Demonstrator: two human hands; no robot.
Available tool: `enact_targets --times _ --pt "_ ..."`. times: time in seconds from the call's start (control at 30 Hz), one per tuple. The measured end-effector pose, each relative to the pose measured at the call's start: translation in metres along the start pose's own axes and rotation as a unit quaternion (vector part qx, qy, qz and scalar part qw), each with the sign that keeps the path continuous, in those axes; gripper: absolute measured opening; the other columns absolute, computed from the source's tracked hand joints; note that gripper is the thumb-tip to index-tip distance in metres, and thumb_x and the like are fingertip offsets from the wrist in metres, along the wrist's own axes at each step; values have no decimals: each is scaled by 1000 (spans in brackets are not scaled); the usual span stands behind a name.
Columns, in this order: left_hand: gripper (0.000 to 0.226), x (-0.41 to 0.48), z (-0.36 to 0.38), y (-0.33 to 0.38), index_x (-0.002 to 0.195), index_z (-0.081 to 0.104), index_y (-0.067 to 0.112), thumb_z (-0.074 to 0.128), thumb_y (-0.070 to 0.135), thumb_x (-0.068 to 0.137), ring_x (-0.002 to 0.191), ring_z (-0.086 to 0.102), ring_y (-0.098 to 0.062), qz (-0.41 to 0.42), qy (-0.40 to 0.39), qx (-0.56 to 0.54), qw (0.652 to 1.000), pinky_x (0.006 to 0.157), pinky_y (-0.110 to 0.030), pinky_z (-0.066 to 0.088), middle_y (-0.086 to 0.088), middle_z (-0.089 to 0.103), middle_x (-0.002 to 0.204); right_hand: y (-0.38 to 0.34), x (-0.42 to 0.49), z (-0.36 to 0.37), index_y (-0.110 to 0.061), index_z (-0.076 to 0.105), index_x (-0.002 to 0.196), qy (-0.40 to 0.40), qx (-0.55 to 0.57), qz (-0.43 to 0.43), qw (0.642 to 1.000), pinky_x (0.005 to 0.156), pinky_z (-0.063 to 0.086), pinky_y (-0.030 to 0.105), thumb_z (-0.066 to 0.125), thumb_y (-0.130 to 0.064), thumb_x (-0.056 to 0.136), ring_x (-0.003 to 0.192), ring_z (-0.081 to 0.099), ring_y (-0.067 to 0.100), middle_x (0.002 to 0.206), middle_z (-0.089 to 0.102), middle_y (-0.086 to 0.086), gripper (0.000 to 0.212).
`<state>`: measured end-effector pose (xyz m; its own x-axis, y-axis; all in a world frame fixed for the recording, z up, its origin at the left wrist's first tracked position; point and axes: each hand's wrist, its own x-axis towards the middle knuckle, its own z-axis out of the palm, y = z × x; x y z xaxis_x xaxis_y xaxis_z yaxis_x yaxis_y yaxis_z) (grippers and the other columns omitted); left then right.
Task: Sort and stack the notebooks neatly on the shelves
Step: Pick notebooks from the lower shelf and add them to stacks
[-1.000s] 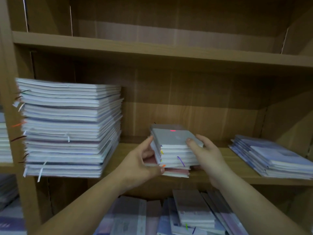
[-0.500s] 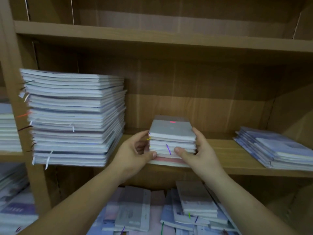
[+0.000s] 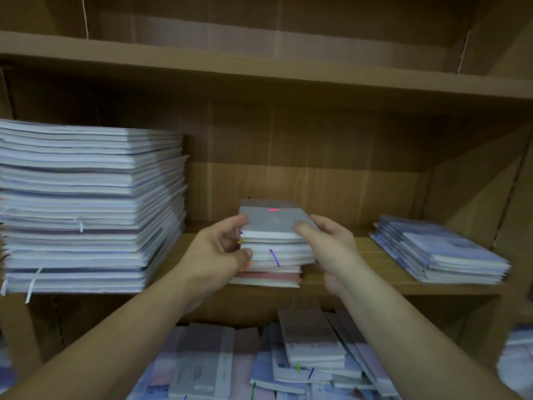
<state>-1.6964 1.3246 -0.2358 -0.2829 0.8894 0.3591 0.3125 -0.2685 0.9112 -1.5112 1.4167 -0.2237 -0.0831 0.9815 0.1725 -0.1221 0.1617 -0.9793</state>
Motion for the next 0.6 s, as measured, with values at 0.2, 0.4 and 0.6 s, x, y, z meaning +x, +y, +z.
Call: enact_targets --times 0.2,0.4,0.6 --pt "67 4 63 22 149 46 15 64 -13 91 86 72 -2 -27 -83 -21 996 75 -26 62 -1 69 120 -26 7 -59 -19 64 133 49 -12 -25 998 80 59 31 81 -19 84 95 71 17 109 73 -1 53" --pt "91 20 117 27 150 45 20 88 19 70 112 66 -4 7 -211 77 974 104 -24 50 5 66 132 -31 1 -123 -18 62 129 93 -109 -65 988 67 50 16 72 -19 91 88 64 6 103 66 -7 39" --pt "92 20 116 20 151 39 45 72 64 67 126 58 -12 76 -176 349 917 121 -54 26 22 64 109 -10 -6 -138 -17 62 137 86 -352 -105 926 113 41 37 71 -39 91 130 54 22 139 60 5 52"
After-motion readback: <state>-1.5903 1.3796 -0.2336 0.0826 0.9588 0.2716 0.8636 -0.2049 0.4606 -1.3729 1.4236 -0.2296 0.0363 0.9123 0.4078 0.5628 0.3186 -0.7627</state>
